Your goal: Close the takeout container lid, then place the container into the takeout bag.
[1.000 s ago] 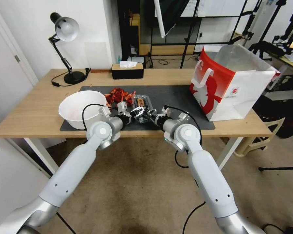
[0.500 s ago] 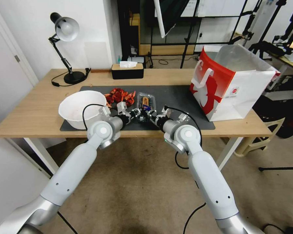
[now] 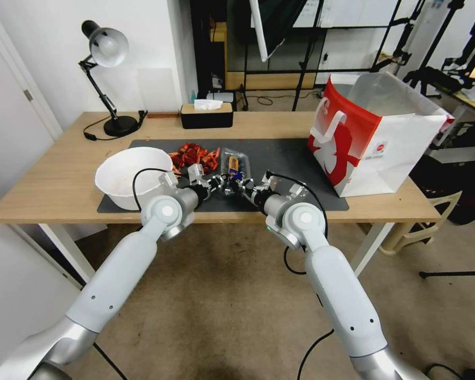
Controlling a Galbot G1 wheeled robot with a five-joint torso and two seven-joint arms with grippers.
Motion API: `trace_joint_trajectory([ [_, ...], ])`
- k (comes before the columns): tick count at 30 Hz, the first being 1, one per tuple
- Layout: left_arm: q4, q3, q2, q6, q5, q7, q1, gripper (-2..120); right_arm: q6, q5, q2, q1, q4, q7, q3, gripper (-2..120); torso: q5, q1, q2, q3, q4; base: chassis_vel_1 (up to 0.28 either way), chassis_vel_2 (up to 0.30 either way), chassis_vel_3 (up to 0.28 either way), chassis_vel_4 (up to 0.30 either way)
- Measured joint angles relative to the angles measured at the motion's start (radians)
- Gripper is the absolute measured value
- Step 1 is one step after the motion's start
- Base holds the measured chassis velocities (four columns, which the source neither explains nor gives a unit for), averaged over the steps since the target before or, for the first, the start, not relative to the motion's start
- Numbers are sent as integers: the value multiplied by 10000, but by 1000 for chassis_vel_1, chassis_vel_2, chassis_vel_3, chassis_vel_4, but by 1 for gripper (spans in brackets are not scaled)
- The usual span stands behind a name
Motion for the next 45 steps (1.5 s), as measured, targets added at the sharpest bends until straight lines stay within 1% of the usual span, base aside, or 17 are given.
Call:
trace_joint_trajectory([
  [15,-53,-9,-44,-145,-56,120,4,1,81,-426,-531,-543,933,-99,219,0,0,1,0,0,1,0,0,0,0],
  [17,-121,-11,-26,-232,-62,237,9,1,325,-1791,-902,-915,1395,-628,280,0,0,1,0,0,-1,0,0,0,0],
  [18,-121,-11,-26,-232,-62,237,9,1,325,-1791,-902,-915,1395,-628,280,0,0,1,0,0,-1,0,0,0,0],
  [21,-244,22,19,-399,-62,424,15,1,931,-4394,-1501,-1475,2009,-1794,365,0,2,0,0,0,0,0,0,0,0],
  [22,-244,22,19,-399,-62,424,15,1,931,-4394,-1501,-1475,2009,-1794,365,0,2,0,0,0,0,0,0,0,0],
  [24,-314,81,35,-553,-61,596,6,1,1546,-6370,-1913,-1896,2352,-2398,477,0,1,1,0,0,0,0,0,0,0],
  [27,-327,100,38,-583,-59,635,-2,1,1757,-7040,-2038,-2032,2475,-2531,526,0,2,0,-1,0,-2,0,0,0,0],
  [30,-359,289,40,-857,47,969,-117,1,2288,-8835,-2533,-2810,3257,-2651,822,15,0,0,0,0,0,0,0,0,0],
  [31,-359,289,40,-857,47,969,-117,1,2288,-8835,-2533,-2810,3257,-2651,822,15,0,0,0,0,0,0,0,0,0],
  [35,-427,463,124,-1494,544,1621,-291,1,3241,-10915,-2742,-4064,3645,-2745,1197,32,0,1,0,-1,-7,0,0,0,0],
  [36,-427,463,124,-1494,544,1621,-291,1,3241,-10915,-2742,-4064,3645,-2745,1197,32,0,1,0,-1,-7,0,0,0,0],
  [38,-545,492,230,-2042,1185,1763,-320,1,3618,-11527,-2706,-4486,3656,-2754,1174,42,1,0,0,-1,6,0,0,0,0],
  [39,-560,548,262,-2326,1513,1858,-409,1,3816,-11776,-2672,-4706,3672,-2748,1179,48,-3,0,0,-1,5,0,0,0,0],
  [41,-568,620,276,-2603,1747,1931,-567,1,3993,-11954,-2624,-4960,3716,-2739,1203,52,-1,0,0,-1,6,0,0,0,0],
  [42,-568,713,272,-2867,1914,1995,-765,1,4142,-12077,-2559,-5237,3768,-2719,1263,59,0,1,0,-1,2,0,0,0,0],
  [43,-568,713,272,-2867,1914,1995,-765,1,4142,-12077,-2559,-5237,3768,-2719,1263,59,0,1,0,-1,2,0,0,0,0],
  [45,-380,994,226,-3474,2375,2178,-1363,1,4493,-12394,-2401,-5805,3843,-2735,1436,70,-1,0,0,-1,-3,0,0,0,0],
])
